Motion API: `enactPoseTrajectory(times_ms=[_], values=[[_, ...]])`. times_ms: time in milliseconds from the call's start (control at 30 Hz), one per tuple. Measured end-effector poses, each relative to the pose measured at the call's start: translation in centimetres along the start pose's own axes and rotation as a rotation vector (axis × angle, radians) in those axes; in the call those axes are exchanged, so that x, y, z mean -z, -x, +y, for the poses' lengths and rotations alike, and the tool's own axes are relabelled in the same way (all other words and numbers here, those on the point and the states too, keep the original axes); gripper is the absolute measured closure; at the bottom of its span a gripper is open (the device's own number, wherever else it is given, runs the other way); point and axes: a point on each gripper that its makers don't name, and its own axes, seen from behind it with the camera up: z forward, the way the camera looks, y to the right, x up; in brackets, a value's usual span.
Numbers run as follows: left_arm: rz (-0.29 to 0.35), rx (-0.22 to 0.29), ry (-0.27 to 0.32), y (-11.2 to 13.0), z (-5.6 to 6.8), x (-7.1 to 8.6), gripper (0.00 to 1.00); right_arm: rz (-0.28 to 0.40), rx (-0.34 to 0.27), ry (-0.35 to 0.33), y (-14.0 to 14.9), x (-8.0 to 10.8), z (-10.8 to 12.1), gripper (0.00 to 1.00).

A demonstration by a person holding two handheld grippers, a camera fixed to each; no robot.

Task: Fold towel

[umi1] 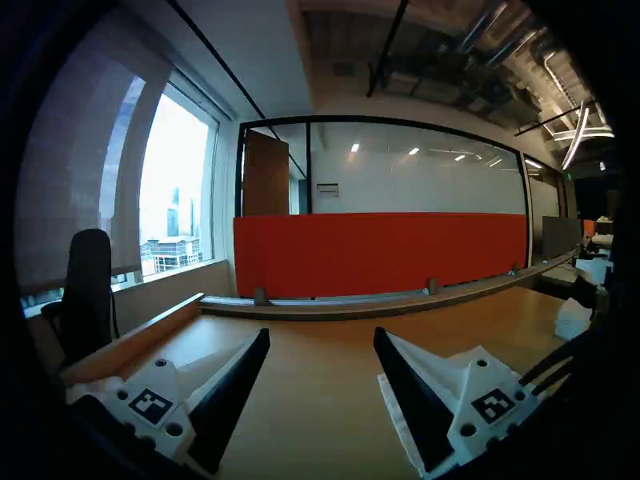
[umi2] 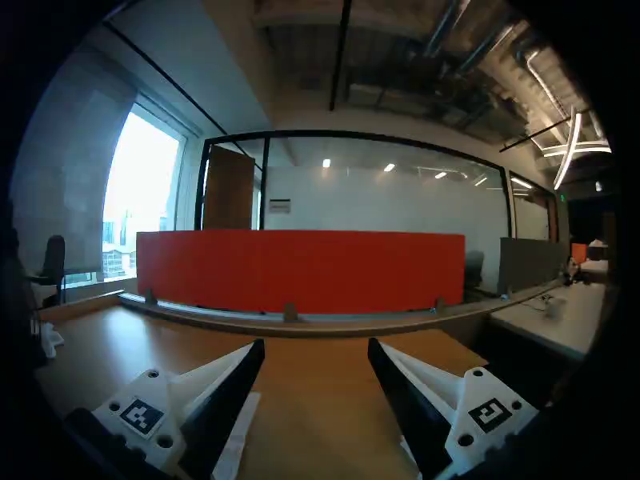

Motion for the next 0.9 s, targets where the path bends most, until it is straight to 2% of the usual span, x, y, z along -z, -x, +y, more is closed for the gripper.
enactPoseTrajectory(times_ms=[233,433,700,900], values=[[0.001,-0.027,-0.014,-5.6,-1.6,1.1,0.03,-0.009,0.003,-0.001,-4.2,0.9,0.4,0.0],[-0.008,-0.031,-0.02,-9.0,-2.7,2.1,0.03,-0.021,0.02,0.003,-7.4,1.8,0.9,0.0],[-0.008,-0.034,-0.016,-12.1,-3.2,3.0,0.03,-0.021,0.019,0.01,-10.5,2.6,1.1,0.0],[-0.008,-0.021,-0.008,-13.0,-3.0,3.0,0.03,-0.02,0.024,0.007,-11.5,2.8,1.0,0.0]])
